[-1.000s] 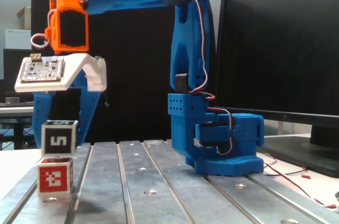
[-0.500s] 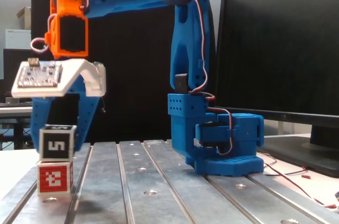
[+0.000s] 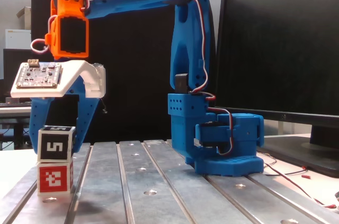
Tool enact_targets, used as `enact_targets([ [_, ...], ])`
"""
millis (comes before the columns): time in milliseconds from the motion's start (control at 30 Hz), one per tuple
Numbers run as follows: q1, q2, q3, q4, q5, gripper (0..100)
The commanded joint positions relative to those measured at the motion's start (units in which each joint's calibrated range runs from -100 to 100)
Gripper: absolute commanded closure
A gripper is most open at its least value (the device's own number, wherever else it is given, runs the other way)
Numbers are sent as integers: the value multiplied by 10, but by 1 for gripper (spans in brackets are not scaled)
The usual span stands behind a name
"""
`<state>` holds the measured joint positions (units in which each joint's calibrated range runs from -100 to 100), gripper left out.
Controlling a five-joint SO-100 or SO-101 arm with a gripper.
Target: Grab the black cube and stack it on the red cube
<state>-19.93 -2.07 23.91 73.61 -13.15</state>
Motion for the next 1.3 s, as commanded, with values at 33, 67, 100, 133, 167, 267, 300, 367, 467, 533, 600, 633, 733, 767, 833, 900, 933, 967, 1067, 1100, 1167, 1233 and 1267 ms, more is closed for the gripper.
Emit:
enact_targets([
  [33, -1, -2, -2, -3, -2, 84],
  [67, -1, -2, -1, -3, -2, 84],
  [100, -1, -2, -1, -3, -2, 84],
  [133, -1, -2, -1, -4, -2, 83],
  [167, -1, -2, -1, -4, -2, 83],
  [267, -1, -3, 19, -26, -2, 83],
  [300, -1, -3, 27, -35, -2, 83],
  [367, -1, -3, 31, -41, -2, 83],
  [467, -1, -4, 32, -40, -2, 83],
  [533, -1, -4, 32, -40, -2, 83],
  [600, -1, -4, 32, -40, -2, 83],
  [633, -1, -4, 32, -40, -2, 83],
  [733, -1, -4, 33, -41, -2, 83],
  [767, -1, -4, 34, -41, -2, 82],
  [833, -1, -7, 35, -41, -2, 78],
  [900, -1, -8, 35, -41, -2, 74],
  [933, -2, -9, 35, -40, -2, 72],
  [967, -2, -9, 36, -40, -2, 71],
  [1067, -2, -9, 36, -39, -2, 70],
  [1100, -2, -9, 36, -38, -2, 70],
  [1167, -2, -9, 33, -35, -2, 70],
  [1233, -1, -10, 31, -33, -1, 70],
  [1267, 0, -11, 30, -32, 0, 70],
])
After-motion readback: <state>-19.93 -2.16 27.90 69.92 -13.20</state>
